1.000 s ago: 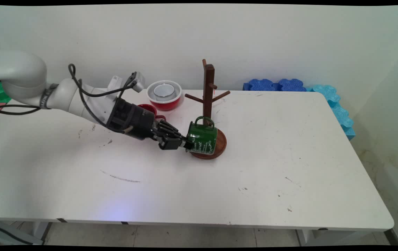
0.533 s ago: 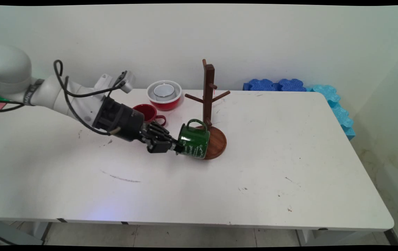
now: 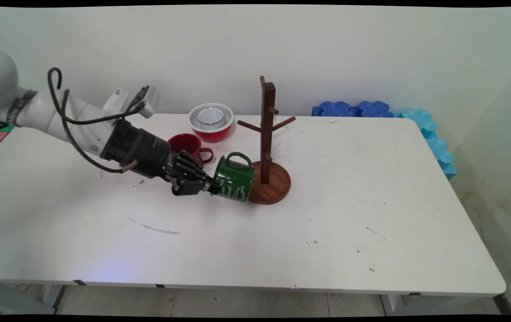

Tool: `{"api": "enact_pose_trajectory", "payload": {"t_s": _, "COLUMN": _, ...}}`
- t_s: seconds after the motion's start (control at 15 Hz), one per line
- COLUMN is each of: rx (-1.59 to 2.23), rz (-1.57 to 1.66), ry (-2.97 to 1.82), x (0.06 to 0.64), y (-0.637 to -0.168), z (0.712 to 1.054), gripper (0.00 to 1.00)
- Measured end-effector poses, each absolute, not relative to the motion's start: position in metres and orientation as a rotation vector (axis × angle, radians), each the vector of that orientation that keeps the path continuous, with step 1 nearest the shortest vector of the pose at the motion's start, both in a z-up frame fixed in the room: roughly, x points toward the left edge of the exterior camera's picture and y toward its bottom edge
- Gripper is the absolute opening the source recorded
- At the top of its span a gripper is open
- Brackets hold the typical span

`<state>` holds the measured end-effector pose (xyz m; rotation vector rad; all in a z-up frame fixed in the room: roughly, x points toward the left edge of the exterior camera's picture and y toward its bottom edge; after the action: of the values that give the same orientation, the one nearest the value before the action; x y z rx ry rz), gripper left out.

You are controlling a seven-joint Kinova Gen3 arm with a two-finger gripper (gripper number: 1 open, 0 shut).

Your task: Place the picked object on the table

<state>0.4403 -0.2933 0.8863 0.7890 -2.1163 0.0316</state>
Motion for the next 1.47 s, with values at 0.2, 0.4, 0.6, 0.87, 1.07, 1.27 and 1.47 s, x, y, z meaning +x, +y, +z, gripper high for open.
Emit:
{"api": "enact_pose_trajectory", "payload": {"t_s": 0.2, "rx": 0.759, "rz": 0.063, "ry": -2.158, "x": 0.447, "y": -0.292, "z": 0.896, "gripper": 0.00}}
{"api": "enact_pose_trajectory", "payload": {"t_s": 0.4, "rx": 0.735, "rz": 0.087, "ry": -2.192, "x": 0.451, "y": -0.294, "z": 0.905, "gripper": 0.00}}
{"api": "enact_pose_trajectory", "payload": {"t_s": 0.6, "rx": 0.708, "rz": 0.110, "ry": -2.226, "x": 0.454, "y": -0.295, "z": 0.913, "gripper": 0.00}}
{"api": "enact_pose_trajectory", "payload": {"t_s": 0.87, "rx": 0.665, "rz": 0.139, "ry": -2.281, "x": 0.458, "y": -0.293, "z": 0.920, "gripper": 0.00}}
{"api": "enact_pose_trajectory", "payload": {"t_s": 1.07, "rx": 0.631, "rz": 0.160, "ry": -2.340, "x": 0.462, "y": -0.290, "z": 0.924, "gripper": 0.00}}
{"api": "enact_pose_trajectory", "payload": {"t_s": 1.27, "rx": 0.609, "rz": 0.178, "ry": -2.387, "x": 0.465, "y": -0.288, "z": 0.927, "gripper": 0.00}}
{"api": "enact_pose_trajectory", "payload": {"t_s": 1.47, "rx": 0.585, "rz": 0.206, "ry": -2.443, "x": 0.469, "y": -0.287, "z": 0.930, "gripper": 0.00}}
